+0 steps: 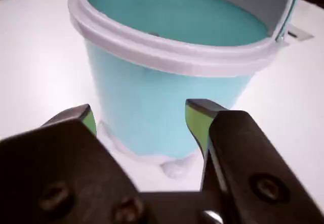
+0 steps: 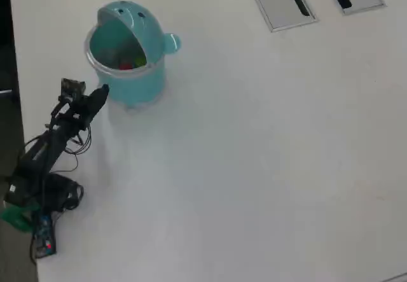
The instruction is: Grasp RGB lego blocks and put them in the bin one by one.
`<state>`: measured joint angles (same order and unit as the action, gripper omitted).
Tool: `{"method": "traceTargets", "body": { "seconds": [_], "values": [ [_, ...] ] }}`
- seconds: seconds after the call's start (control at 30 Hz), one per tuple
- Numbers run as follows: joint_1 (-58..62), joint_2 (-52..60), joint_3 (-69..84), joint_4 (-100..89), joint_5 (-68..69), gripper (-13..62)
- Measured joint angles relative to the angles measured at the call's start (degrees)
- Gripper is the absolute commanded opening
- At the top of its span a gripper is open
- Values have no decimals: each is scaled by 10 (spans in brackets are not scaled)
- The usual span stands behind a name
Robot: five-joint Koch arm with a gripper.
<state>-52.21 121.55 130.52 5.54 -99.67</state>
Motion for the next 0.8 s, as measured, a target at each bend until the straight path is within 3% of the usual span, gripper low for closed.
{"method": "traceTargets", "body": {
  "seconds": [0.43, 0.8],
  "values": [
    [-33, 95, 133, 0, 28, 320],
    [-80, 97, 180, 0, 32, 321]
  ]
}}
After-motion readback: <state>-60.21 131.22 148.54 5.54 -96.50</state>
